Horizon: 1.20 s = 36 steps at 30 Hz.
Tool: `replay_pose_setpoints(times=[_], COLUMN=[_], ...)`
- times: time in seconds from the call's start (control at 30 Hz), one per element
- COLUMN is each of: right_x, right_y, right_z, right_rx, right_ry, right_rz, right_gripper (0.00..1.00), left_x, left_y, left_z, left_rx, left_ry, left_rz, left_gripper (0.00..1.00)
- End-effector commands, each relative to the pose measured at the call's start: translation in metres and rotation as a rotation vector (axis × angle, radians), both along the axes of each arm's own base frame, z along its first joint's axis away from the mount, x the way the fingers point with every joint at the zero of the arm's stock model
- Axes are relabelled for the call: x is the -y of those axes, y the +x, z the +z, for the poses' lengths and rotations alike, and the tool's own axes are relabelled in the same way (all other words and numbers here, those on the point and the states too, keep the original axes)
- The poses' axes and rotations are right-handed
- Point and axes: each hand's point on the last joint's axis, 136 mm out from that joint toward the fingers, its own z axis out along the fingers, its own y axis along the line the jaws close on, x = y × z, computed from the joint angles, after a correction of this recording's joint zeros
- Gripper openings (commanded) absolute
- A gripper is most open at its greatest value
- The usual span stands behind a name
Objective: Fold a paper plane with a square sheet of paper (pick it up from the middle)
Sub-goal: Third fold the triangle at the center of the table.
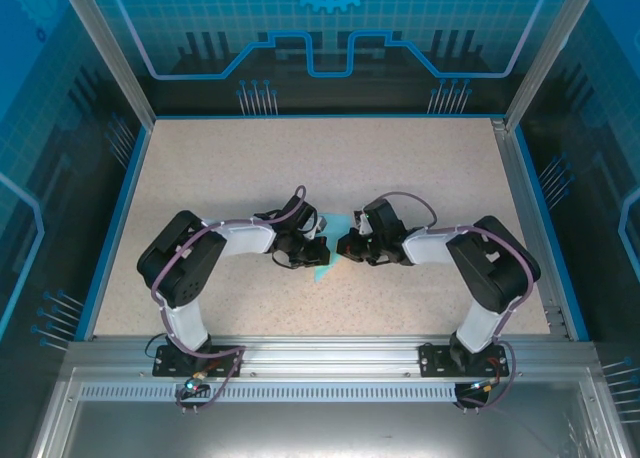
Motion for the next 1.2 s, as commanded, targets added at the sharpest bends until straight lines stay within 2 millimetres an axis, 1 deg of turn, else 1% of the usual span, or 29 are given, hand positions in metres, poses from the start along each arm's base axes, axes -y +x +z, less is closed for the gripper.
replay_pose_setpoints(times=[0.0, 0.13, 0.23, 0.33, 0.4, 0.5, 0.6, 0.67, 0.73, 0.9, 1.0, 1.1, 1.17], right_x=[0.014, 0.02, 0.029, 0.039, 0.041, 0.041, 0.037, 0.031, 0.022, 0.0, -0.009, -0.013, -0.012], right_y=[0.004, 0.012, 0.023, 0.034, 0.04, 0.044, 0.042, 0.039, 0.032, 0.019, 0.012, 0.007, 0.004], right_z=[-0.019, -0.018, -0.011, -0.009, -0.006, 0.004, 0.02, 0.029, 0.032, 0.022, 0.013, 0.002, -0.005], right_rx=[-0.011, 0.022, 0.06, 0.079, 0.082, 0.098, 0.129, 0.147, 0.152, 0.118, 0.093, 0.061, 0.046], right_ry=[-0.031, -0.036, -0.038, -0.037, -0.017, 0.009, 0.026, 0.031, 0.032, 0.048, 0.05, 0.052, 0.039], right_rz=[-0.036, -0.056, -0.081, -0.107, -0.115, -0.107, -0.093, -0.07, -0.044, 0.005, 0.031, 0.049, 0.047], right_gripper=[0.0, 0.0, 0.0, 0.0, 0.0, 0.01, 0.02, 0.02, 0.02, 0.02, 0.02, 0.01, 0.01], left_x=[-0.016, -0.018, -0.021, -0.023, -0.024, -0.024, -0.023, -0.023, -0.022, -0.02, -0.017, -0.014, -0.014], left_y=[-0.011, -0.013, -0.015, -0.016, -0.017, -0.018, -0.017, -0.016, -0.016, -0.014, -0.013, -0.013, -0.012], left_z=[-0.019, -0.021, -0.021, -0.021, -0.021, -0.02, -0.017, -0.017, -0.016, -0.013, -0.012, -0.008, -0.006], left_rx=[-0.023, -0.025, -0.019, -0.016, -0.015, -0.008, 0.0, 0.002, 0.004, 0.01, 0.013, 0.013, 0.017], left_ry=[0.08, 0.094, 0.105, 0.108, 0.112, 0.111, 0.107, 0.105, 0.105, 0.095, 0.083, 0.07, 0.065], left_rz=[-0.002, -0.014, -0.015, -0.02, -0.026, -0.034, -0.038, -0.04, -0.042, -0.045, -0.054, -0.06, -0.063], left_gripper=[0.06, 0.05, 0.05, 0.05, 0.05, 0.05, 0.06, 0.06, 0.06, 0.07, 0.07, 0.08, 0.08])
